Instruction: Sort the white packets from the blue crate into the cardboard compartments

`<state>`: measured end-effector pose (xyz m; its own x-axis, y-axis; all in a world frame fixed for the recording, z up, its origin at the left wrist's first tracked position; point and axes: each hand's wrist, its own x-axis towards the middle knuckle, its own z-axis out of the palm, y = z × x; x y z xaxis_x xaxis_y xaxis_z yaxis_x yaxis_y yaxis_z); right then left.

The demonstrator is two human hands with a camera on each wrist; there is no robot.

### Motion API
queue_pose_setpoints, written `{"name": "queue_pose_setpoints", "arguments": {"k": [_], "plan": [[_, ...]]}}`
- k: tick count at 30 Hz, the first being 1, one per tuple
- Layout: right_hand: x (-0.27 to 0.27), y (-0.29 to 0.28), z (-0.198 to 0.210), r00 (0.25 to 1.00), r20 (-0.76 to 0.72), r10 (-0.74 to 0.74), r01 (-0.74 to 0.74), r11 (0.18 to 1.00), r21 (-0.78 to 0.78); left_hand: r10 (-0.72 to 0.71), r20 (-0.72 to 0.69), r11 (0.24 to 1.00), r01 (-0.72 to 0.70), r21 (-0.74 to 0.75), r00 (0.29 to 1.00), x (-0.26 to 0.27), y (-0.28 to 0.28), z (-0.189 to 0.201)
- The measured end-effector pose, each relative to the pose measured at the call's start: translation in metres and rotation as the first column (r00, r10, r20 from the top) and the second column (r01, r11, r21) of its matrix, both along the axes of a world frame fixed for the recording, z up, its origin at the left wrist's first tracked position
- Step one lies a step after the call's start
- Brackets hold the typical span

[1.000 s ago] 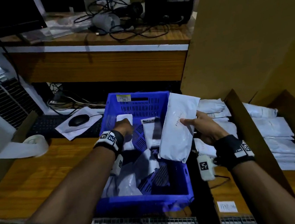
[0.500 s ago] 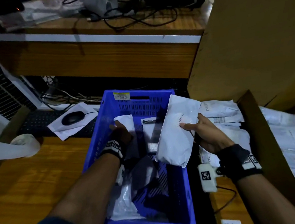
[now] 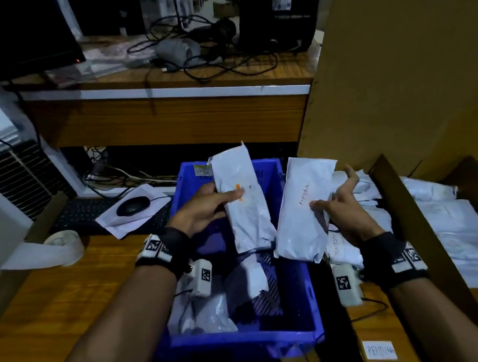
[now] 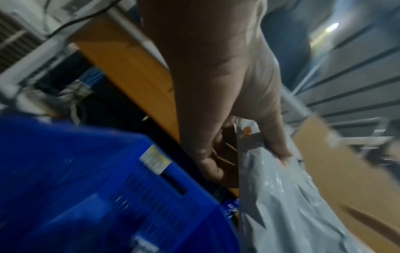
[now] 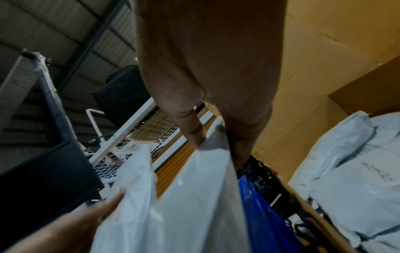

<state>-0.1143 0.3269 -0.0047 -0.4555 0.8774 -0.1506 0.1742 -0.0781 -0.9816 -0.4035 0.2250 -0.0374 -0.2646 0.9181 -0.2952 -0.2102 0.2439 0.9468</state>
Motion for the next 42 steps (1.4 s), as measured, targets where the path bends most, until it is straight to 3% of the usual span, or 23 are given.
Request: {"name": "queue_pose_setpoints", "arguments": {"k": [5,10,13,16,19,21,23,25,27,31,33,34,36,40,42], "plan": [[-0.007,-0.043,0.025,0.983,0.111,0.148,-0.171,0.956,0.238,-0.094,-0.098,0.983,0.107,0.146,0.991,0.026,-0.042,0.06],[-0.009,-0.067,0.031,0.994,0.113,0.017,-0.051,0.949,0.31,-0.083,-0.137,0.967,0.113,0.23,0.987,0.039,-0.075,0.088],[-0.007,-0.081,0.038,0.988,0.154,0.005,-0.059,0.935,0.349,-0.059,-0.13,0.957,0.093,0.274,0.99,0.045,-0.086,0.093],[-0.008,-0.09,0.039,0.992,0.129,0.003,-0.043,0.949,0.311,-0.026,-0.106,0.948,0.058,0.314,0.994,0.056,-0.093,0.098],[-0.006,-0.098,0.043,0.999,0.027,-0.025,0.019,0.976,0.218,0.111,-0.149,0.905,-0.039,0.423,0.983,0.068,-0.097,0.103],[-0.002,-0.099,0.047,0.998,0.041,-0.048,0.041,0.989,0.145,0.263,-0.229,0.85,-0.113,0.514,0.937,0.075,-0.1,0.107],[0.004,-0.101,0.05,0.996,0.085,-0.04,0.034,0.997,0.073,0.327,-0.295,0.752,-0.058,0.657,0.898,0.084,-0.105,0.11],[0.007,-0.105,0.055,0.998,0.069,0.011,-0.009,1.0,-0.027,0.364,-0.477,0.645,0.153,0.748,0.8,0.096,-0.112,0.111],[0.009,-0.115,0.064,0.994,-0.018,0.107,-0.108,0.988,-0.109,0.452,-0.646,0.607,0.319,0.728,0.615,0.106,-0.114,0.105],[0.013,-0.127,0.082,0.969,-0.159,0.187,-0.201,0.977,-0.075,0.422,-0.849,0.661,0.532,0.529,0.319,0.111,-0.115,0.072],[0.015,-0.127,0.082,0.972,-0.167,0.165,-0.173,0.984,-0.032,0.367,-0.901,0.702,0.566,0.432,0.232,0.107,-0.118,0.059],[0.016,-0.125,0.081,0.976,-0.164,0.143,-0.147,0.989,-0.013,0.342,-0.91,0.713,0.566,0.414,0.236,0.105,-0.121,0.056],[0.02,-0.123,0.079,0.979,-0.17,0.115,-0.117,0.993,0.0,0.307,-0.894,0.729,0.523,0.441,0.327,0.101,-0.126,0.055],[0.021,-0.126,0.083,0.978,-0.161,0.133,-0.132,0.991,0.017,0.355,-0.665,0.782,0.181,0.596,0.657,0.099,-0.122,0.068],[0.017,-0.13,0.083,0.976,-0.159,0.149,-0.142,0.988,0.055,0.291,-0.521,0.851,0.033,0.525,0.802,0.1,-0.116,0.078]]}}
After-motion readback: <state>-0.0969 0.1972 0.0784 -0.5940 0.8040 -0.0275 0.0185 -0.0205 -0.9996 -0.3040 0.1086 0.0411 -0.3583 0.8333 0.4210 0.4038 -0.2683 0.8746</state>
